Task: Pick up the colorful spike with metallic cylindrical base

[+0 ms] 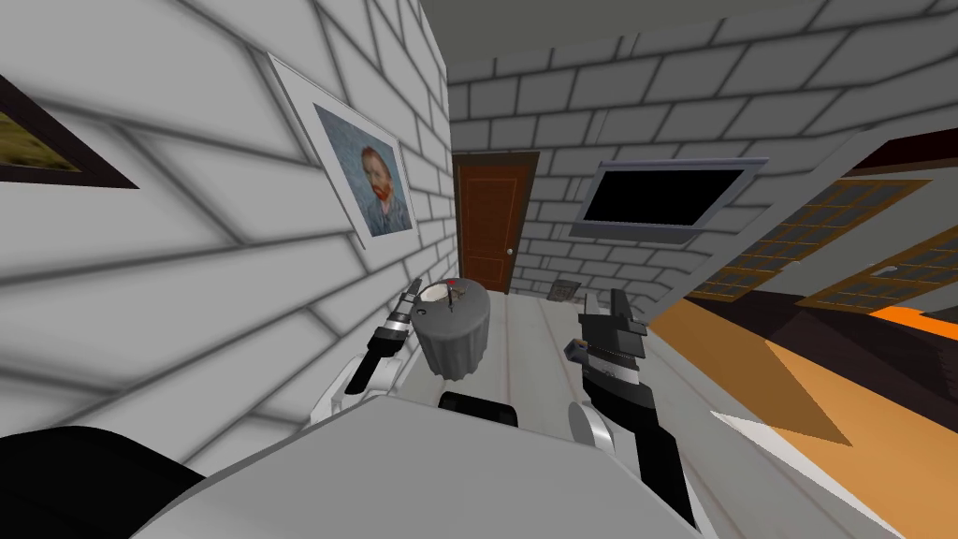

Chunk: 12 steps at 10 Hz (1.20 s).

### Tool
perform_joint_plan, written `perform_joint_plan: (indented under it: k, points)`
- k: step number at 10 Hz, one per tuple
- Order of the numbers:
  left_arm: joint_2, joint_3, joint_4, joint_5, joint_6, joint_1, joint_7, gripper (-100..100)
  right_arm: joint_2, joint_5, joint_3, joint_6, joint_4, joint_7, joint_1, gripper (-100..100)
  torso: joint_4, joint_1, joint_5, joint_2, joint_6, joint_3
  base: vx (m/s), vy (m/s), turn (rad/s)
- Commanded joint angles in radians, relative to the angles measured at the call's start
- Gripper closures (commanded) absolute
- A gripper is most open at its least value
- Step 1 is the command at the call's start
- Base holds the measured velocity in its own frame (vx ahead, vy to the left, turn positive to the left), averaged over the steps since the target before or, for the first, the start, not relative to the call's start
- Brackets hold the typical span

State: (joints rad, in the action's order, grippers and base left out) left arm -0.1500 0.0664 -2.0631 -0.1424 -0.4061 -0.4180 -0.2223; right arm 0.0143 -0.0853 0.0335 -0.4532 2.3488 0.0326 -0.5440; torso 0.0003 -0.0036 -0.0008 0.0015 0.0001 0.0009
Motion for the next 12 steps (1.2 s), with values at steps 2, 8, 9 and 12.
perform_joint_plan:
  k: [2,8,9,12]
  points:
    - [-0.049,0.011,0.088,-0.028,0.02,0.034,-0.042,-100,0.0,0.0,0.0,0.0,0.0,0.0,0.0,0,0.0,-0.001,0.0,-0.001,0.0,0.0,-0.011,-0.067,-0.031]
    - [-0.099,0.024,0.215,-0.065,0.03,0.076,-0.097,-100,0.0,0.0,0.0,0.0,0.0,0.0,0.0,0,0.0,0.003,0.001,-0.001,0.0,-0.001,-0.007,-0.038,-0.022]
    - [-0.099,0.024,0.215,-0.065,0.03,0.076,-0.097,-100,0.0,0.0,0.0,0.0,0.0,0.0,0.0,0,0.0,0.003,0.001,-0.002,0.0,-0.001,-0.002,-0.009,-0.005]
    - [-0.099,0.024,0.215,-0.065,0.03,0.076,-0.097,-100,0.0,0.0,0.0,0.0,0.0,0.0,0.0,0,0.0,0.003,0.001,-0.001,0.0,-0.001,-0.002,-0.01,-0.005]
